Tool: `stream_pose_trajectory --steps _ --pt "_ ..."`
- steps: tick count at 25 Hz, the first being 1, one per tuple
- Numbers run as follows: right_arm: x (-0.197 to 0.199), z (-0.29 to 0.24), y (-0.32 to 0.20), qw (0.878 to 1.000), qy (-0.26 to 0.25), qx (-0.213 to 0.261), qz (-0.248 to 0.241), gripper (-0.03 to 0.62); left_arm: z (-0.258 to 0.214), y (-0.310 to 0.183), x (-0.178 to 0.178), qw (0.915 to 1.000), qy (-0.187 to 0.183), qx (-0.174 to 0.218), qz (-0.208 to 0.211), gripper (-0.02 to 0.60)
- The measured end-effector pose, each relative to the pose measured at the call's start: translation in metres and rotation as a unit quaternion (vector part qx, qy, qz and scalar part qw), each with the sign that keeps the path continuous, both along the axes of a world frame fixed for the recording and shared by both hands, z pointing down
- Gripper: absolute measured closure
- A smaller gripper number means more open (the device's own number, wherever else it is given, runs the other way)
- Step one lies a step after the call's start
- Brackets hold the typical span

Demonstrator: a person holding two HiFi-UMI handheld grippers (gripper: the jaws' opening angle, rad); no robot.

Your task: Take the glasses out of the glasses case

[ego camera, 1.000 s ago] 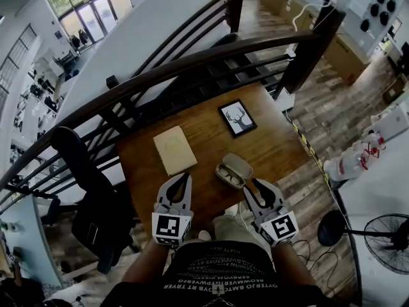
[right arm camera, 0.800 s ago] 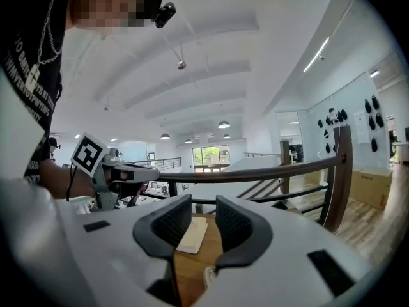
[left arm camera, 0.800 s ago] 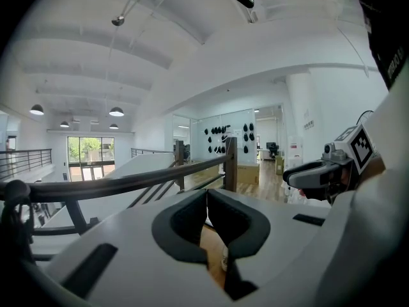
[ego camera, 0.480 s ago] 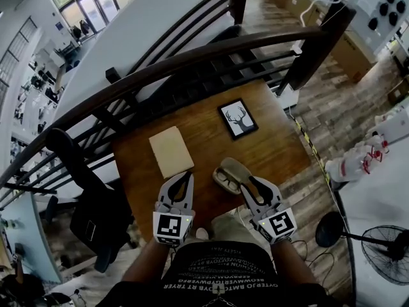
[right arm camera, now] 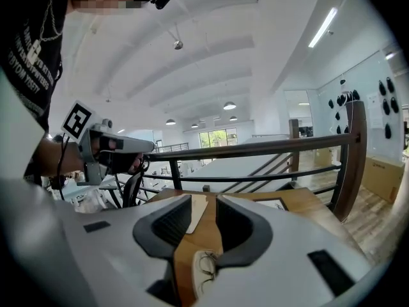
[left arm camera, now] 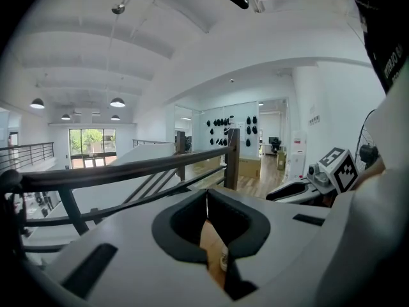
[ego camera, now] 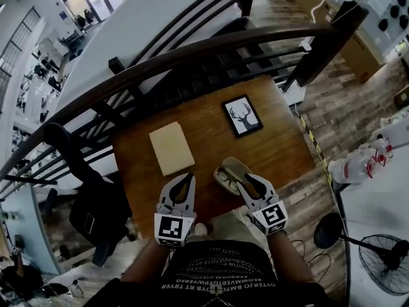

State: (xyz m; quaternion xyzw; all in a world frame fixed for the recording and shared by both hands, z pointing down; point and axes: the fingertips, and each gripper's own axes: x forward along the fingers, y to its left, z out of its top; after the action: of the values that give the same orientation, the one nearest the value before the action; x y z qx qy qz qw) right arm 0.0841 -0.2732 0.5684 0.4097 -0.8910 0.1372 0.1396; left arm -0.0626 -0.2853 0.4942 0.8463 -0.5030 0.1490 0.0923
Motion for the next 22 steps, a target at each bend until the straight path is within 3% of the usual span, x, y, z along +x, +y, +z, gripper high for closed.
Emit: stream_pose_trajectory --steps 22 --pt "-0.002 0.175 -0.002 0.988 0.06 -0.137 -0.033 0.48 0.037 -0.003 0.01 0.999 -0.02 -0.038 0.012 0.552"
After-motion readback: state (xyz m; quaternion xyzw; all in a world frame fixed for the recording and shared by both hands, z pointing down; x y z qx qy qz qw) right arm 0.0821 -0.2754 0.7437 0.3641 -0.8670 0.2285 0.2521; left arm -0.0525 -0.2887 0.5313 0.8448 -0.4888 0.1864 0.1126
